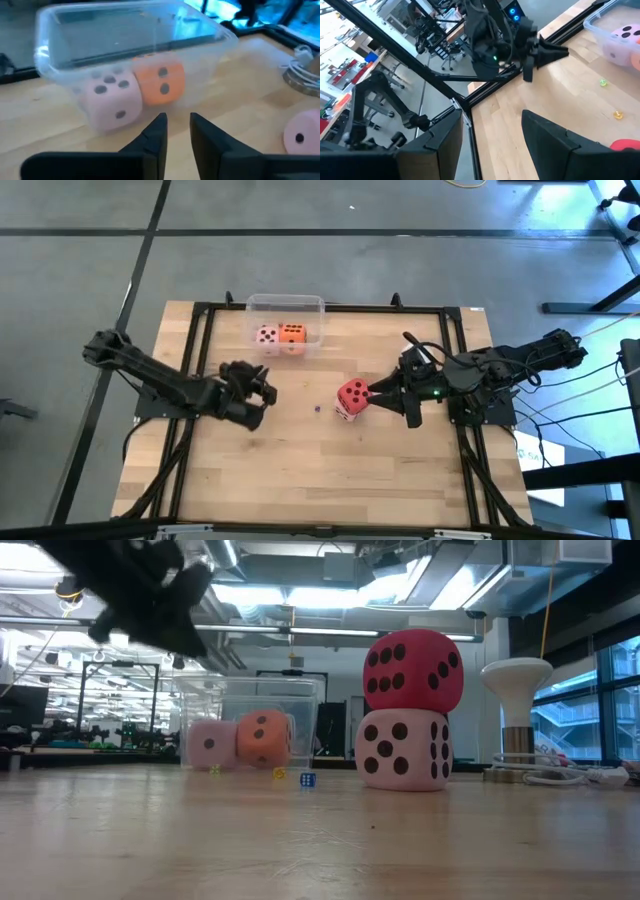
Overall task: Pick & Place Dice
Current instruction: Put the small green dice into the transparent bin
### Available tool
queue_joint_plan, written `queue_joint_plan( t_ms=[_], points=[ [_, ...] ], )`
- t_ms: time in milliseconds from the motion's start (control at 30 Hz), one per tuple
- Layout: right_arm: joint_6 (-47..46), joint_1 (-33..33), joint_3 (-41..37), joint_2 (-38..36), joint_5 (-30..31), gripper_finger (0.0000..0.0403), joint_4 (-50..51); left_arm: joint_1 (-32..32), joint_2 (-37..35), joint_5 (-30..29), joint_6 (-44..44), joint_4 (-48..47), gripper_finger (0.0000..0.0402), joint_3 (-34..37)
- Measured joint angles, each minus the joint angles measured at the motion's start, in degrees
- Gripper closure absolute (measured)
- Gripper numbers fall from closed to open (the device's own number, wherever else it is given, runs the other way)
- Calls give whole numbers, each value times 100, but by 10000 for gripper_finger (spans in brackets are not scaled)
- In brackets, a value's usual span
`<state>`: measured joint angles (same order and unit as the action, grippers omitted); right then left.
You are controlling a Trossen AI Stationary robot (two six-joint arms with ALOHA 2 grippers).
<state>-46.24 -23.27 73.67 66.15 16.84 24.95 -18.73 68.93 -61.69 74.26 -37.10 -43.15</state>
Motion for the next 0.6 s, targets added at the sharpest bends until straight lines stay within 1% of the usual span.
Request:
queue_joint_plan(
  t_ms=[67, 167, 267, 367, 433, 533, 600],
  points=[
    [0, 0, 0, -10, -19, 202, 2, -84, 26, -7, -298, 646, 314, 395],
    [-4, 0, 1, -20, -129, 202, 0, -117, 30, 219, -931, 1515, 289, 892],
    [-7, 0, 2, -38, -149, 202, 1, -106, 43, 336, -1538, 2167, 262, 1247],
    [-22, 0, 4, -60, -239, 202, 6, -24, 43, 334, -1991, 2324, 238, 1476],
    [-24, 0, 4, -69, -274, 202, -2, 92, 43, 345, -2050, 2371, 226, 1634],
    [-104, 0, 4, -89, -278, 202, 3, 324, 45, 653, -2107, 2523, 212, 1910],
    [-129, 2, 4, -98, -269, 202, -2, 467, 45, 876, -2434, 2990, 208, 2146]
  ],
)
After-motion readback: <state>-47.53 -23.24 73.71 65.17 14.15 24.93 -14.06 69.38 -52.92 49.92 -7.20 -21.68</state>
